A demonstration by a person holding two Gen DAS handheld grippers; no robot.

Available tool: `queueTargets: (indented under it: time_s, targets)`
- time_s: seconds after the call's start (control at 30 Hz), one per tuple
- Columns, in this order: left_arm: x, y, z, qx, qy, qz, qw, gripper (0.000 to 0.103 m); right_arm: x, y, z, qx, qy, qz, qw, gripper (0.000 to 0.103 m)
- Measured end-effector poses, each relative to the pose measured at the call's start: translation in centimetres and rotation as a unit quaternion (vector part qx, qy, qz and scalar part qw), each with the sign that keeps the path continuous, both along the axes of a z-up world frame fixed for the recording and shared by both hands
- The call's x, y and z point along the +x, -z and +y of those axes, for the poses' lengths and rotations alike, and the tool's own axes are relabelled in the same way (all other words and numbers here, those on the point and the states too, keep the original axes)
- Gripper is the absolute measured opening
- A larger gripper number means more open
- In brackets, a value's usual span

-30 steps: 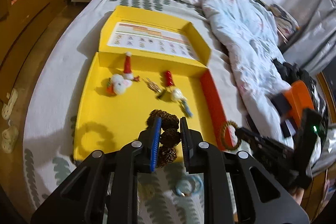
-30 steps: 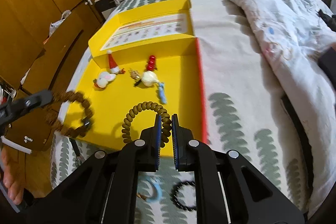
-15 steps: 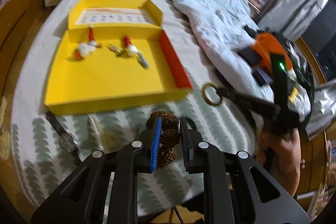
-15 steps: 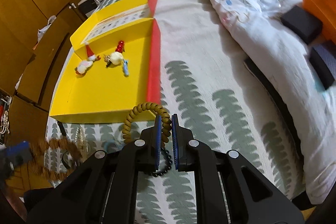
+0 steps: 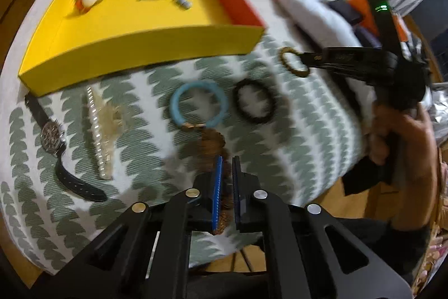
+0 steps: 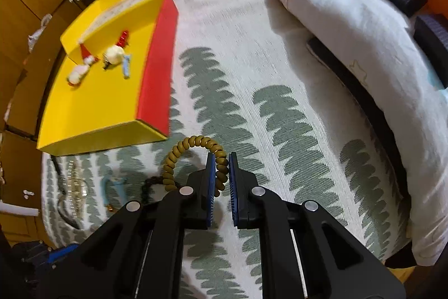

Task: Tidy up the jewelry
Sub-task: 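Carry both brown bracelets out of the box and open both tools over the bed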

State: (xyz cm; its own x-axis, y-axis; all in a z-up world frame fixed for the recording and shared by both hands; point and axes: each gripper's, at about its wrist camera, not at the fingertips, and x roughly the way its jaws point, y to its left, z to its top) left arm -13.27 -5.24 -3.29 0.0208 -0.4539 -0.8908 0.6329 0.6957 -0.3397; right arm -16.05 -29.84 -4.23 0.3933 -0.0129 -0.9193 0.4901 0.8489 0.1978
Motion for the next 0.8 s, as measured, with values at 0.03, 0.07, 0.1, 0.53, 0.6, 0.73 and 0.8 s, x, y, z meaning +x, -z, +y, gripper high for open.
queueTargets:
  time_s: [0.03,0.07,0.1,0.53,0.6,0.73,0.8]
  targets:
    - [0.2,0.5,0.2,0.007,-0.002,-0.001,1.0,0.007,0.1,0.3,-0.1,-0.002,0.002,0.005,1.0,0.01]
    - [0.5,1.0,0.3,0.015,-0.004,-0.004,0.9999,0.007,0.2,0.7,-0.3,-0.003,0.004,0.008,1.0,0.01]
    - [0.6,1.3,0.5,0.02,-0.007,-0.006,0.9998,0.007,0.4,1.1,-0.5,-0.001,0.005,0.014,1.0,0.01]
    - [3.3,-0.4,2.3,0.013,-0.05,-0.049,0.9975,0.057,1.3,2.7,-0.6,-0.02,0.003,0.034,0.999,0.017]
    - [3.7,-1.4,2.9,0.001,-0.065,-0.061,0.996,0.069,1.4,2.6,-0.5,-0.028,-0.001,0.047,0.998,0.019]
    - [5.6,-3.2,4.0,-0.019,-0.087,-0.068,0.9937,0.079,1.3,1.7,-0.3,-0.034,0.003,0.04,0.999,0.02]
    - [7.1,-4.0,4.4,-0.026,-0.099,-0.074,0.992,0.085,1.4,0.8,0.1,-0.04,-0.003,0.03,0.999,0.022]
